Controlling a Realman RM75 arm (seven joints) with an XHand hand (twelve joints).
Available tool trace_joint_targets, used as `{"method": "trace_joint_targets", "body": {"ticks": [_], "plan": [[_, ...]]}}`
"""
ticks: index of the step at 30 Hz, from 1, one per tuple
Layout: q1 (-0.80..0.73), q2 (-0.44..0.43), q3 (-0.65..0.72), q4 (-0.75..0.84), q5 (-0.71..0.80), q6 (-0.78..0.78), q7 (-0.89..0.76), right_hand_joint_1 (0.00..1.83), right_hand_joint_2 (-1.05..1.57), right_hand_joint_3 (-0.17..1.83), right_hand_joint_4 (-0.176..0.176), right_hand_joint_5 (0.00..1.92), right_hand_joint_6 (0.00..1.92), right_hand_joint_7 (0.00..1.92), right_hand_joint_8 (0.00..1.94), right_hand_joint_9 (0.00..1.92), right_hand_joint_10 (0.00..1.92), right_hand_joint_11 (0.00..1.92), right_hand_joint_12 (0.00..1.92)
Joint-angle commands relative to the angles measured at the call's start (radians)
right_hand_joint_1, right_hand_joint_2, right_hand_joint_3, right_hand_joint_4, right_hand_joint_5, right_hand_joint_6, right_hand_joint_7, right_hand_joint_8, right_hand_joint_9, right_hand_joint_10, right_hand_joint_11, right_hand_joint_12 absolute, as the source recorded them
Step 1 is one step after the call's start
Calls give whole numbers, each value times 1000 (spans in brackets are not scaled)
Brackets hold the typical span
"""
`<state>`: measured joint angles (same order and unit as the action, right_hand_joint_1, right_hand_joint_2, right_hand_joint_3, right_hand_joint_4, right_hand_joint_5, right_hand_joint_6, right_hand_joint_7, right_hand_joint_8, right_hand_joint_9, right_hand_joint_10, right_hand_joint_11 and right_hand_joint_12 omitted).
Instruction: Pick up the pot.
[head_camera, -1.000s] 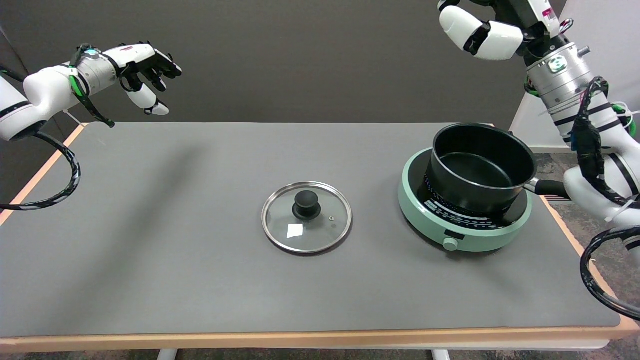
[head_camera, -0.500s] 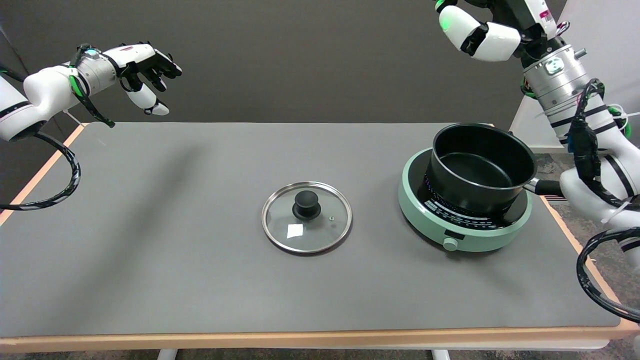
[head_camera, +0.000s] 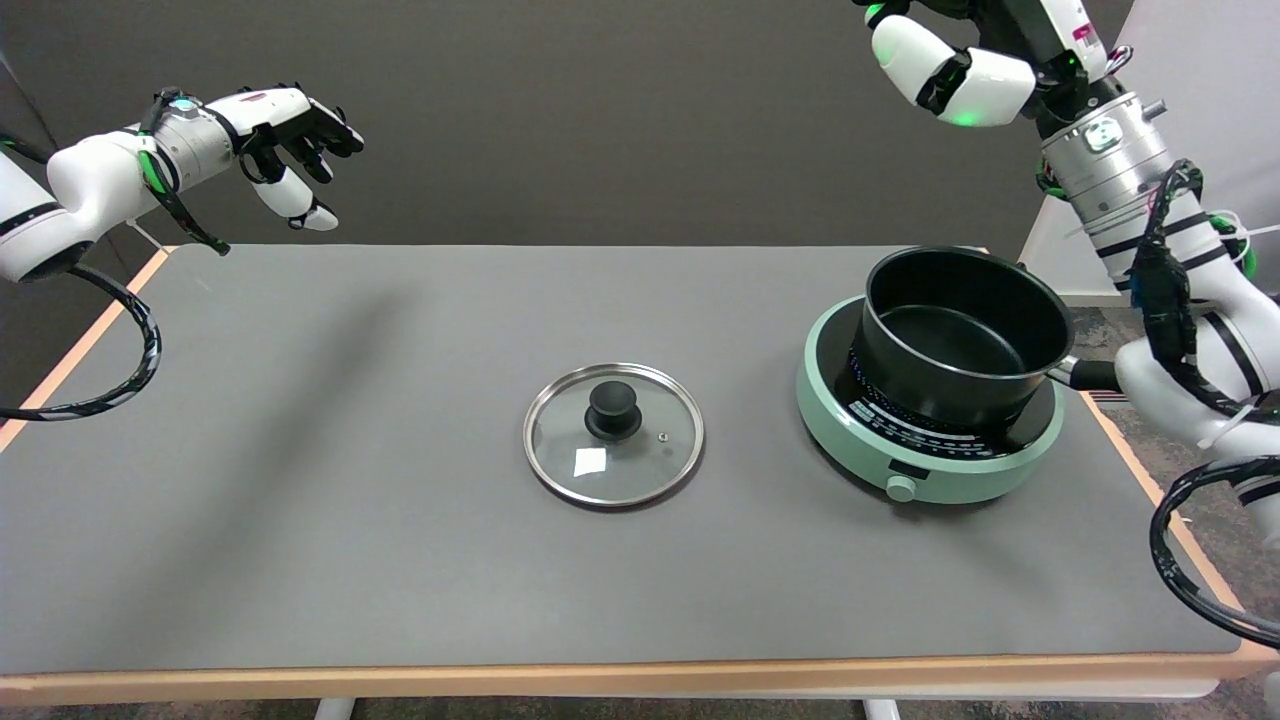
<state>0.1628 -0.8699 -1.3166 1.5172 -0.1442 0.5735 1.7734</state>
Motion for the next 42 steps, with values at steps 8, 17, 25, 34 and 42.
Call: {"method": "trace_joint_targets", "body": {"ticks": [8, 17, 25, 34, 42], "plan": [[-6, -2, 4, 1, -2, 2, 0, 743, 628, 893, 38, 536, 236, 645, 200, 652, 482, 521, 1204], [0, -2, 0, -7, -2, 5, 0, 743, 628, 892, 37, 536, 236, 646, 200, 653, 483, 522, 1205], [7, -2, -2, -13, -2, 1, -3, 743, 628, 892, 37, 536, 236, 646, 200, 653, 484, 522, 1205], [3, -2, -1, -11, -2, 1, -6, 743, 629, 892, 37, 537, 236, 646, 200, 654, 484, 522, 1205], [0, -2, 6, -3, -2, 1, -4, 743, 628, 892, 37, 538, 237, 647, 200, 654, 485, 521, 1206]]}}
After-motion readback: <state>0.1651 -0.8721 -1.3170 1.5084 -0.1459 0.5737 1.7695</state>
